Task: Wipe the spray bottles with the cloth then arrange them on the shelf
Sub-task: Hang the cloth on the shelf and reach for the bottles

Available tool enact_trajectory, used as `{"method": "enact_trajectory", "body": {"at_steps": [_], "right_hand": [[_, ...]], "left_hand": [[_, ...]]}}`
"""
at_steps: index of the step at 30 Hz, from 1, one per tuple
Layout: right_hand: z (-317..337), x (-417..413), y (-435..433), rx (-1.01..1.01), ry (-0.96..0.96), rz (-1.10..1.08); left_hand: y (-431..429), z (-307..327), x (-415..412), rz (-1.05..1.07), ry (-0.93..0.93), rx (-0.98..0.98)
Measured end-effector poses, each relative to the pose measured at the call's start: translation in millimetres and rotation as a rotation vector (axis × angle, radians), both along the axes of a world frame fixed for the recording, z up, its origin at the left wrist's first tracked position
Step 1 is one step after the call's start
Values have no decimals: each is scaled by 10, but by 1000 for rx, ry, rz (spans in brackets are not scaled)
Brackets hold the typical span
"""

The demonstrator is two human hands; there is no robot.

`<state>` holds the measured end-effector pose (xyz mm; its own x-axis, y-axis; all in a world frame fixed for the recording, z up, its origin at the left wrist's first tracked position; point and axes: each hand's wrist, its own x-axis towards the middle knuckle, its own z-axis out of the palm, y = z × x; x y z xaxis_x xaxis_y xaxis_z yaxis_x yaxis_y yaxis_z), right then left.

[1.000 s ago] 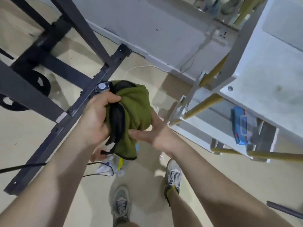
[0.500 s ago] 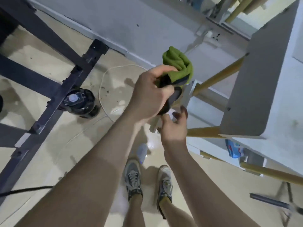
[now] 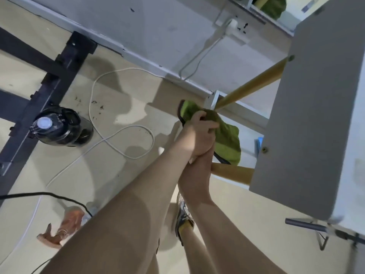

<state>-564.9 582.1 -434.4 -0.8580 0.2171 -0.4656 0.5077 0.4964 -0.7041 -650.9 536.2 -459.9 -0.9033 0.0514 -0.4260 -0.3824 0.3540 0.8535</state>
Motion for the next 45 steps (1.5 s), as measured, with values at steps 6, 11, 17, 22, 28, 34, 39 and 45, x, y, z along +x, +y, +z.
{"method": "enact_trajectory", "body": {"at_steps": [6, 11, 17, 22, 28, 34, 39, 45], "right_hand": [[-106, -189, 89, -202, -66, 41], [193, -77, 186, -58, -75, 307], [750, 353, 198, -107, -149, 568], [972, 880, 249, -52, -86, 1138], [540, 1554, 405, -20, -402, 1405], [-300, 2018, 413, 217, -339, 1560], [-1224, 2367, 123, 544, 223, 2010], [-2016, 2679, -413, 831, 635, 2179]], "left_hand": [[-155, 37, 62, 141, -198, 148], [-661, 433, 439, 500, -93, 162], [-1409, 1145, 1610, 838, -122, -79], [-1323, 1472, 3153, 843, -466, -544], [-676, 1023, 4779, 575, -957, -662], [-300, 198, 5619, 520, -1110, -530], [-299, -880, 5697, 757, -697, -323], [-269, -2125, 5393, 739, -547, -275]]}}
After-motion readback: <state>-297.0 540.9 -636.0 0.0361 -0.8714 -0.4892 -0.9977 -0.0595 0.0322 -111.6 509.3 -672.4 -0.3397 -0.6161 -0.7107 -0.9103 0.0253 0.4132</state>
